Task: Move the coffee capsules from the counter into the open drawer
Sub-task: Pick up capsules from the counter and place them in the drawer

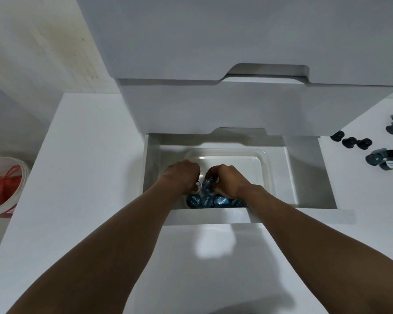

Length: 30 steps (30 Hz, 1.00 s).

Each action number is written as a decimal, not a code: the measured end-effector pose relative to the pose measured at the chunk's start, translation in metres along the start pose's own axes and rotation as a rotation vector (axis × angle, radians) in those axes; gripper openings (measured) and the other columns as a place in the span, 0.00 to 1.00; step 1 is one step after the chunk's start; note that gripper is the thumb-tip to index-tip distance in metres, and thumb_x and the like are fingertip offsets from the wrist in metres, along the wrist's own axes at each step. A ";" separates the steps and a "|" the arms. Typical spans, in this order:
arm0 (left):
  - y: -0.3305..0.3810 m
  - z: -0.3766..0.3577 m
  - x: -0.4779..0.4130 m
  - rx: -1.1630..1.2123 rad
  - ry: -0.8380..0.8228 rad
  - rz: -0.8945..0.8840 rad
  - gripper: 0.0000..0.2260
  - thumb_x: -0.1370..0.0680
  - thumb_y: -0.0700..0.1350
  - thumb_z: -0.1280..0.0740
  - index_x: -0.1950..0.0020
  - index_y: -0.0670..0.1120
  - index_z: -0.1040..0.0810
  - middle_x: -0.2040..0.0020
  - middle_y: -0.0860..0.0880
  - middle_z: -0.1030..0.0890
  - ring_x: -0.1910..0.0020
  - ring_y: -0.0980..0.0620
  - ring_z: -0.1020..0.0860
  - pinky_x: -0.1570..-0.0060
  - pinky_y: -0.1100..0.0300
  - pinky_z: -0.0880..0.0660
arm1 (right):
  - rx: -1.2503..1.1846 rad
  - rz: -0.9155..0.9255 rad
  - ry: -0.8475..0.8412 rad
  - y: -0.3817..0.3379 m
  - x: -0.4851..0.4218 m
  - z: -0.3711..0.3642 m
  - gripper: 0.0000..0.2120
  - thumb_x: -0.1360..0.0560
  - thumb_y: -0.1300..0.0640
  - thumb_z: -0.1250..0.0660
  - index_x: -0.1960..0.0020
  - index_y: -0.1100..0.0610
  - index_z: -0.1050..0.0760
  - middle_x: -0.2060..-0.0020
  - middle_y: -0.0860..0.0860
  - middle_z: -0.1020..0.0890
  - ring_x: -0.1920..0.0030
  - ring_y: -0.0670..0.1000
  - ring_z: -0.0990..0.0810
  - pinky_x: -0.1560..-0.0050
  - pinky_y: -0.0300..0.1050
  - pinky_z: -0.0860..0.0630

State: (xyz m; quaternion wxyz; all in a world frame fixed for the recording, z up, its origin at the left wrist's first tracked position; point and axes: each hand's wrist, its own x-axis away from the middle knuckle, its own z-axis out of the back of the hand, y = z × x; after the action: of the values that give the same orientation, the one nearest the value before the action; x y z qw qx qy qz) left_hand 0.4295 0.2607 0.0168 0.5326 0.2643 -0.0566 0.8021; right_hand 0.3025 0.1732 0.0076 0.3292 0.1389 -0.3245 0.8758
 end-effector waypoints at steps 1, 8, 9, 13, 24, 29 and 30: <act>0.000 0.000 0.000 0.001 -0.002 0.001 0.13 0.28 0.49 0.29 0.46 0.47 0.20 0.49 0.45 0.19 0.50 0.44 0.20 0.55 0.55 0.26 | 0.002 0.004 -0.004 0.000 0.001 0.000 0.15 0.28 0.64 0.35 0.43 0.55 0.21 0.48 0.55 0.17 0.47 0.55 0.21 0.52 0.38 0.30; 0.001 -0.002 0.002 -0.004 -0.001 0.005 0.12 0.28 0.48 0.29 0.46 0.46 0.20 0.50 0.45 0.20 0.51 0.44 0.20 0.55 0.55 0.26 | 0.006 0.020 -0.017 -0.002 0.003 -0.002 0.15 0.27 0.63 0.35 0.42 0.55 0.22 0.48 0.54 0.17 0.46 0.55 0.21 0.50 0.38 0.29; 0.001 -0.002 0.002 -0.005 -0.005 0.004 0.12 0.28 0.48 0.29 0.46 0.46 0.20 0.50 0.45 0.19 0.52 0.44 0.20 0.55 0.55 0.25 | 0.005 0.024 -0.016 -0.001 0.002 -0.002 0.14 0.27 0.62 0.35 0.42 0.55 0.22 0.48 0.54 0.17 0.46 0.55 0.20 0.50 0.38 0.29; 0.000 -0.004 0.004 0.004 0.004 0.008 0.11 0.27 0.48 0.30 0.46 0.47 0.20 0.50 0.45 0.19 0.51 0.45 0.20 0.54 0.55 0.24 | -0.006 0.025 -0.022 0.000 0.000 -0.003 0.15 0.26 0.62 0.34 0.40 0.55 0.23 0.47 0.54 0.17 0.46 0.54 0.20 0.51 0.38 0.29; 0.011 0.004 0.033 0.078 0.250 0.034 0.18 0.23 0.48 0.33 0.34 0.46 0.28 0.38 0.44 0.24 0.41 0.44 0.25 0.44 0.51 0.26 | 0.040 0.026 0.070 0.005 0.010 0.010 0.19 0.24 0.54 0.34 0.34 0.57 0.28 0.39 0.56 0.22 0.41 0.56 0.23 0.41 0.46 0.27; 0.026 0.008 0.056 0.148 0.506 0.095 0.15 0.24 0.46 0.35 0.40 0.41 0.25 0.43 0.41 0.23 0.46 0.41 0.24 0.48 0.50 0.26 | 0.102 0.121 0.301 0.005 0.033 0.032 0.18 0.24 0.54 0.36 0.36 0.58 0.27 0.40 0.57 0.23 0.40 0.57 0.25 0.42 0.47 0.29; 0.030 0.009 0.061 0.167 0.556 0.107 0.15 0.24 0.45 0.35 0.39 0.41 0.25 0.42 0.41 0.23 0.45 0.41 0.25 0.47 0.50 0.27 | 0.105 0.133 0.346 0.005 0.038 0.036 0.18 0.24 0.53 0.37 0.36 0.58 0.27 0.40 0.57 0.23 0.40 0.57 0.25 0.43 0.46 0.29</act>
State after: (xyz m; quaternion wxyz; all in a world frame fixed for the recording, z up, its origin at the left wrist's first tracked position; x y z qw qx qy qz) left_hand 0.3882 0.2947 0.0600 0.4610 0.0737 0.1438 0.8725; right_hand 0.2718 0.1651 0.0503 0.3138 -0.0183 -0.2254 0.9222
